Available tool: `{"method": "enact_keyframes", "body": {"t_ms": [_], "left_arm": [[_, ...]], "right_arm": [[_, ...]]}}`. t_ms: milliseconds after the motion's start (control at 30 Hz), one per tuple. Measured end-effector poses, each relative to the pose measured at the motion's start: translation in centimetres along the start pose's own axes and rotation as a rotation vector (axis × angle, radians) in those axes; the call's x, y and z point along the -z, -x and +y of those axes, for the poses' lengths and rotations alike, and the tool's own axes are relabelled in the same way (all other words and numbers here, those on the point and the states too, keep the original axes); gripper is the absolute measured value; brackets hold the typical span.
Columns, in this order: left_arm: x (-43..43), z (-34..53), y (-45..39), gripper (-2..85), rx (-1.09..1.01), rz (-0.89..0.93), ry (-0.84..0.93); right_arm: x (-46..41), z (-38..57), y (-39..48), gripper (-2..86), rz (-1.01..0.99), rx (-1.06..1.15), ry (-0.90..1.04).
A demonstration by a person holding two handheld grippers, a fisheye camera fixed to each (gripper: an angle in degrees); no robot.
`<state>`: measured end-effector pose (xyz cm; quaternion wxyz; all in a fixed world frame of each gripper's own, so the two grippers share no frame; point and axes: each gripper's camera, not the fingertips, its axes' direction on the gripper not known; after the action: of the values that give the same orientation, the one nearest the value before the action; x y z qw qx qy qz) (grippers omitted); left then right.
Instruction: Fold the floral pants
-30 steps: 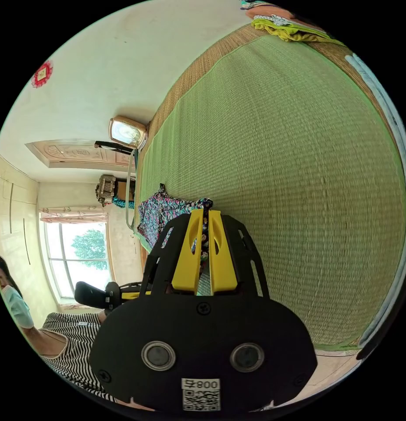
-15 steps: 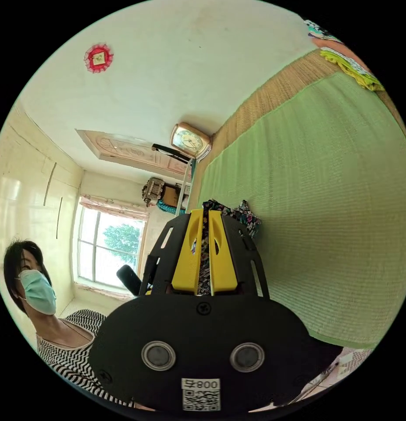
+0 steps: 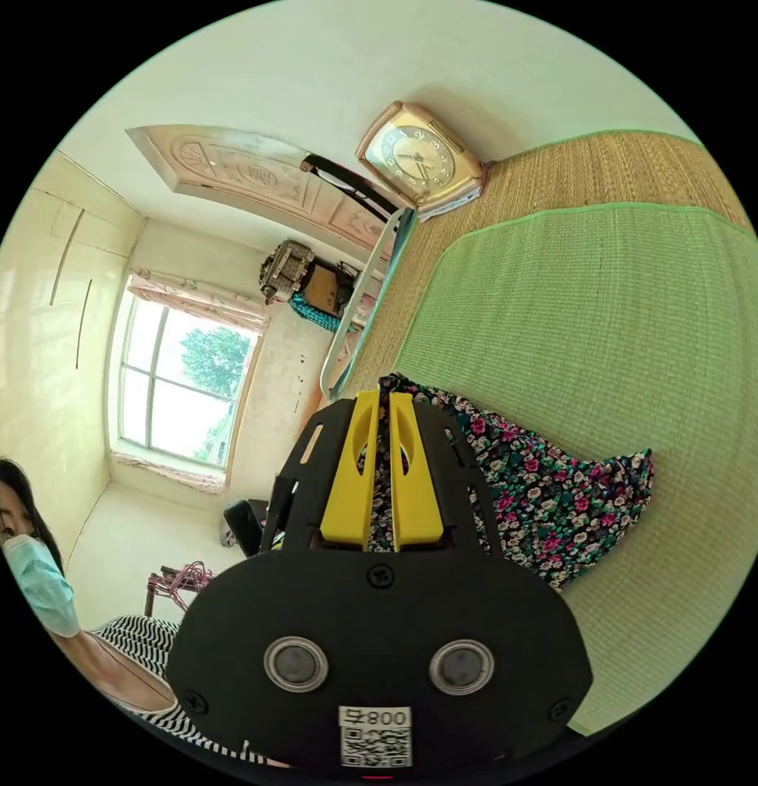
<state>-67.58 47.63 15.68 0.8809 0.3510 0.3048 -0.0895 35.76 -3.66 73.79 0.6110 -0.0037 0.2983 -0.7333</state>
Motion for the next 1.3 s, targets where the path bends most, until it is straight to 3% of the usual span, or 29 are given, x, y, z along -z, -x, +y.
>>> {"method": "enact_keyframes", "body": {"t_ms": [367, 633, 867, 933, 1067, 1233, 1300], "left_arm": [[5.4, -3.1, 14.6, 1.7, 0.228, 0.010, -0.027], [7.4, -3.8, 19.8, 1.8, 0.335, 0.008, -0.031], [11.5, -2.6, 20.4, 0.8, 0.376, -0.044, -0.200], [11.8, -2.8, 18.9, 0.5, 0.300, -0.055, -0.230], [9.4, -5.0, 16.0, 0.3, 0.120, -0.131, -0.115], [6.2, -7.0, 16.9, 0.1, 0.128, -0.382, 0.019], [5.5, -6.9, 18.0, 0.1, 0.160, -0.356, 0.055]], "right_arm": [[-12.3, -8.0, 2.3, 2.2, 0.052, -0.055, 0.117], [-18.0, -12.0, 4.3, 2.3, 0.063, -0.053, 0.186], [-18.4, -13.3, 8.4, 1.7, 0.021, 0.089, 0.149], [-18.5, -12.9, 9.9, 1.3, 0.058, 0.163, 0.133], [-22.5, -13.7, 12.3, 0.4, 0.212, 0.276, 0.222], [-29.2, -14.8, 14.5, 0.1, 0.473, 0.395, 0.372], [-30.6, -15.0, 15.2, 0.1, 0.504, 0.432, 0.392]]}}
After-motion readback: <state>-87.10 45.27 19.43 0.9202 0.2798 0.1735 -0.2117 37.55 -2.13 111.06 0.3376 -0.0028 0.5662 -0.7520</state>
